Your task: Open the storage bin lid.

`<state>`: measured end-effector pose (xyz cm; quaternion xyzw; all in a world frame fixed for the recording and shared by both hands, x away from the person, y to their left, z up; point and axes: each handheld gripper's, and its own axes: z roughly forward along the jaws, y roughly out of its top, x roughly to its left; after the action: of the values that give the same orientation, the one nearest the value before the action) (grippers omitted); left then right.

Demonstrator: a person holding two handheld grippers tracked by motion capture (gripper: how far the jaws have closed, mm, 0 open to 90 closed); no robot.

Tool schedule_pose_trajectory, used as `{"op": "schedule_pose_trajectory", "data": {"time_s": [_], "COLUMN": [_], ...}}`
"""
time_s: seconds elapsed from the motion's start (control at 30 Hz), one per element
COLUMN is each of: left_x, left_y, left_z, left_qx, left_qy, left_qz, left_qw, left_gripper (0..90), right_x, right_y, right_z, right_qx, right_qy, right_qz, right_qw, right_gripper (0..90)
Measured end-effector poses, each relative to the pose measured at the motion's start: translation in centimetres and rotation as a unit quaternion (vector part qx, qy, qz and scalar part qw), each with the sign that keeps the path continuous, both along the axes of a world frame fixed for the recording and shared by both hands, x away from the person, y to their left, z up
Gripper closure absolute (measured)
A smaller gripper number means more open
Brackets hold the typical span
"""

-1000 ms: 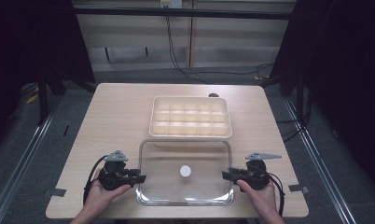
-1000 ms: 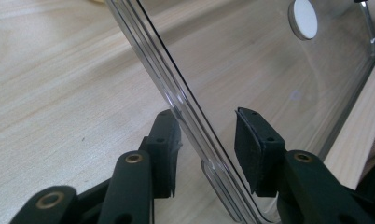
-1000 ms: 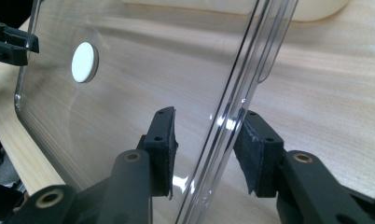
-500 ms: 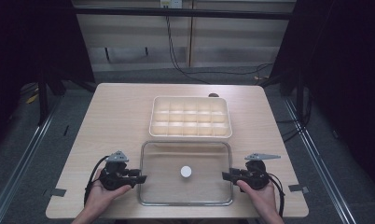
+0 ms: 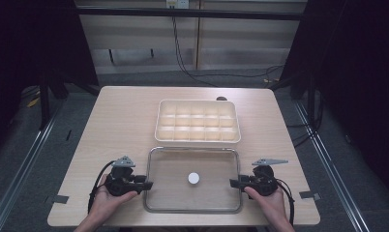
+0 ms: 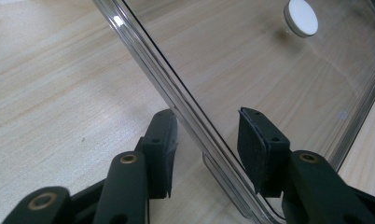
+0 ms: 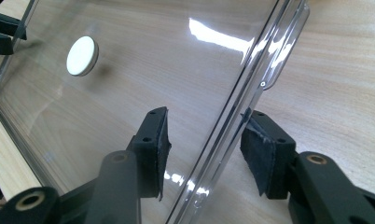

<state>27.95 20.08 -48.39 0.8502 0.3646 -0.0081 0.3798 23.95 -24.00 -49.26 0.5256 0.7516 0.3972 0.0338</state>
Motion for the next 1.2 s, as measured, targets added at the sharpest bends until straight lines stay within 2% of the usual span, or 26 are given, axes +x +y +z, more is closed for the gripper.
{"op": "schedule_pose_trajectory", "data": {"time_s": [0.27,0.37,0.73,0.8,0.97,1.0,1.1,1.13,1.17,1.2], "left_x": [0.08,0.10,0.23,0.24,0.14,0.13,0.03,-0.07,-0.12,-0.01], "left_y": [-0.32,-0.46,-0.48,-0.49,-0.61,-0.62,-0.70,-0.73,-0.71,-0.57], "left_z": [-0.33,-0.43,-0.61,-0.62,-0.60,-0.61,-0.58,-0.53,-0.57,-0.63], "left_qx": [0.004,0.005,0.005,0.007,0.013,0.013,0.018,0.033,0.036,0.022], "left_qy": [0.014,0.017,0.022,0.021,0.016,0.016,0.011,-0.002,-0.009,0.002], "left_qz": [-0.006,-0.008,-0.013,-0.018,-0.018,-0.017,-0.021,-0.015,-0.012,-0.011], "left_qw": [0.9999,0.9998,0.9997,0.9996,0.9996,0.9996,0.9996,0.9993,0.9992,0.9997], "left_gripper": [54.7,53.5,51.7,51.0,49.2,49.1,47.3,45.9,46.3,45.1], "right_x": [0.05,0.08,0.13,0.15,0.11,0.07,0.10,0.14,0.12,0.09], "right_y": [0.27,0.37,0.48,0.49,0.84,0.97,0.92,0.81,0.68,0.53], "right_z": [-0.20,-0.13,-0.21,-0.20,-0.19,-0.14,-0.14,-0.14,-0.03,0.09], "right_qx": [-0.024,-0.040,-0.046,-0.046,-0.064,-0.067,-0.063,-0.062,-0.058,-0.054], "right_qy": [0.004,-0.003,-0.011,-0.010,-0.022,-0.018,-0.016,-0.021,-0.023,-0.027], "right_qz": [0.002,0.006,0.002,0.003,0.012,0.009,0.008,0.007,0.004,-0.002], "right_qw": [0.9997,0.9992,0.9989,0.9989,0.9976,0.9976,0.9978,0.9978,0.9980,0.9982], "right_gripper": [46.2,44.5,41.8,41.4,38.2,37.2,36.1,36.0,36.0,35.7]}}
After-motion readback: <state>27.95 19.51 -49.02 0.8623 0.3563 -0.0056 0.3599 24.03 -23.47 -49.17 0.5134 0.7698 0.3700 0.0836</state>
